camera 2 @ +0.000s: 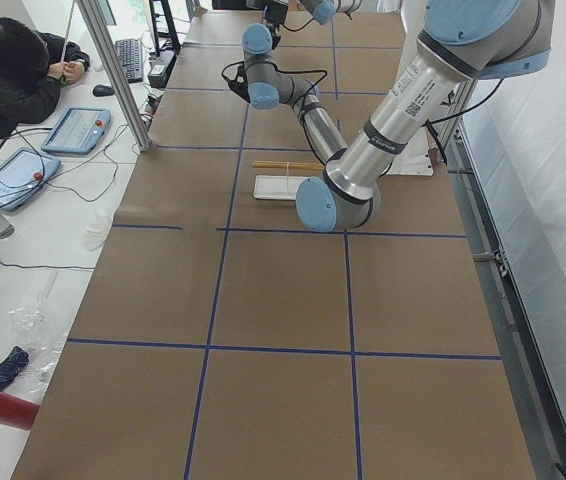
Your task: Hang towel on rack
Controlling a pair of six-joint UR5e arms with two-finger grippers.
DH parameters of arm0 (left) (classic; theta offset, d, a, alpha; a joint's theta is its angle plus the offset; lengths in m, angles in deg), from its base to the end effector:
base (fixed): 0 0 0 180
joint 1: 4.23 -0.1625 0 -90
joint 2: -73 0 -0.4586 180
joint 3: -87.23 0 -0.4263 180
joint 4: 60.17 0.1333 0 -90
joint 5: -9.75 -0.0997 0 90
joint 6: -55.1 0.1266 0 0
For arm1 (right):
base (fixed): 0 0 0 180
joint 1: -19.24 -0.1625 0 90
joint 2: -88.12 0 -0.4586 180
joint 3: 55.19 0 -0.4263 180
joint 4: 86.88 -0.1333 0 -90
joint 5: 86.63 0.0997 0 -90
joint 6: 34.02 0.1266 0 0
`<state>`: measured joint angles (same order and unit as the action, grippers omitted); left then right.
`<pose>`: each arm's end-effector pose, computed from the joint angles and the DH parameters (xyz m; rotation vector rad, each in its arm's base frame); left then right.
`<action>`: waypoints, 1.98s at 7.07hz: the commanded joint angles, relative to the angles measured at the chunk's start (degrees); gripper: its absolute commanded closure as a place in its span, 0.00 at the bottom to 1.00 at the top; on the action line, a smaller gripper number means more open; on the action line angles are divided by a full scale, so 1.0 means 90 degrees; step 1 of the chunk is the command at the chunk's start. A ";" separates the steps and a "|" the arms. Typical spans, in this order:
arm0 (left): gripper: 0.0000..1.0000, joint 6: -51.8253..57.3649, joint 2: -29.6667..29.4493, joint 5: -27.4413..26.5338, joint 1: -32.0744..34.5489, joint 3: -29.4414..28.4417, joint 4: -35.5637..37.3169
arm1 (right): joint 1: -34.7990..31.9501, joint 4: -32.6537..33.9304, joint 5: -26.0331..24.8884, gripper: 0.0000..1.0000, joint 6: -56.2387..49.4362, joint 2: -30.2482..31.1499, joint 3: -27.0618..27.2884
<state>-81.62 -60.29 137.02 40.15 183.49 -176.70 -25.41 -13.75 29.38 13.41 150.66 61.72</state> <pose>0.4698 -0.5390 0.0994 -0.5956 1.3077 -0.8924 -0.3719 -0.4767 0.1651 0.5566 -1.1544 -0.2508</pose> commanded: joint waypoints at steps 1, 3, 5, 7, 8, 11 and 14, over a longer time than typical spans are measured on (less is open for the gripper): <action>0.06 -0.0063 -0.0034 -0.0156 -0.0077 -0.0061 -0.0011 | 0.0302 0.0000 -0.0213 1.00 0.0023 -0.0025 0.0192; 0.08 -0.0053 -0.0015 -0.0166 -0.0155 -0.0071 -0.0001 | 0.0430 0.0000 -0.0233 1.00 0.0023 -0.0045 0.0310; 0.51 -0.0082 -0.0014 -0.0167 -0.0155 -0.0022 -0.0001 | 0.0430 0.0000 -0.0233 1.00 0.0023 -0.0054 0.0340; 1.00 0.0006 0.0034 -0.0167 -0.0165 0.0036 -0.0011 | 0.0430 0.0000 -0.0223 1.00 0.0013 -0.0054 0.0340; 1.00 0.0025 0.0034 -0.0167 -0.0165 0.0094 -0.0030 | 0.0430 0.0000 -0.0233 1.00 0.0013 -0.0054 0.0321; 1.00 0.0025 0.0093 -0.0176 -0.0155 0.0095 -0.0148 | 0.0430 0.0010 -0.0204 1.00 -0.0007 -0.0054 0.0320; 1.00 0.0074 0.0471 -0.0176 -0.0155 0.0561 -0.0138 | 0.0430 0.0136 0.0020 0.00 0.0062 0.0042 0.0360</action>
<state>-81.28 -58.19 135.40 38.75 185.96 -177.97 -21.46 -13.30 28.50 13.87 150.52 64.82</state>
